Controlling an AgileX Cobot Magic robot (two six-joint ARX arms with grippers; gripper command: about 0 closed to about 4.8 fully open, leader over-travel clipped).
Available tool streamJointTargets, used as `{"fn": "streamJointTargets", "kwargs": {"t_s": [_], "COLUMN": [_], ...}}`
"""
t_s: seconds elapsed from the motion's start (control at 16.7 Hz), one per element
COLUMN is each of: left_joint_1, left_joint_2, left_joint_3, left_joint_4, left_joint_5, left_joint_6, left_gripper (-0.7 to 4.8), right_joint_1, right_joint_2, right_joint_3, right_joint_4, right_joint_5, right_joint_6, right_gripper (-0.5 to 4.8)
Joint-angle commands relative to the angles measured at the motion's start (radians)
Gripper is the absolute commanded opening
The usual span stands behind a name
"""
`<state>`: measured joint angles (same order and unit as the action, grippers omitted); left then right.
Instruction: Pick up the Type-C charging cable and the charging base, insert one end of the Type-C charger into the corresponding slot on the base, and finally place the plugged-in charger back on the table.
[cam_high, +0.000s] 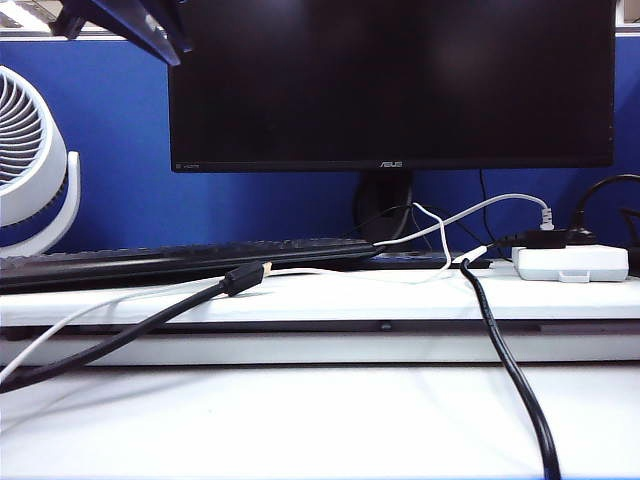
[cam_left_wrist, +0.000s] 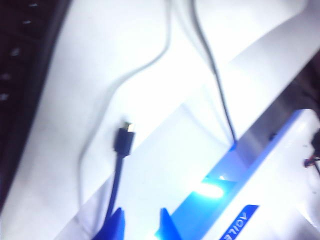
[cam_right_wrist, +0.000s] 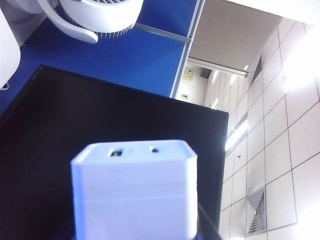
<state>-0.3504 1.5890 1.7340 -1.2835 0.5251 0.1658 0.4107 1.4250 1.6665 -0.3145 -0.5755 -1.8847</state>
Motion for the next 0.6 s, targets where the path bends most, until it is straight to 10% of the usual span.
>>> {"fn": "streamJointTargets", "kwargs": {"t_s": [0.06,0.6], "left_joint_1": [0.000,0.000], "left_joint_2": [-0.005,-0.005], "left_joint_3": [0.002,0.005], "left_joint_4": [0.006,0.076], "left_joint_5": [-0.005,-0.005], "left_joint_6": [0.002,-0.066], "left_gripper": [1.02,1.02], "right_joint_1": [0.002,0.002], "right_joint_2": [-0.005,-0.004], "right_joint_3": [0.007,0.007], "right_joint_4": [0.020,-0.211], "right_joint_5": [-0.002,0.087], "right_joint_6": [0.023,0.249], "right_gripper": [0.53,0.53]}}
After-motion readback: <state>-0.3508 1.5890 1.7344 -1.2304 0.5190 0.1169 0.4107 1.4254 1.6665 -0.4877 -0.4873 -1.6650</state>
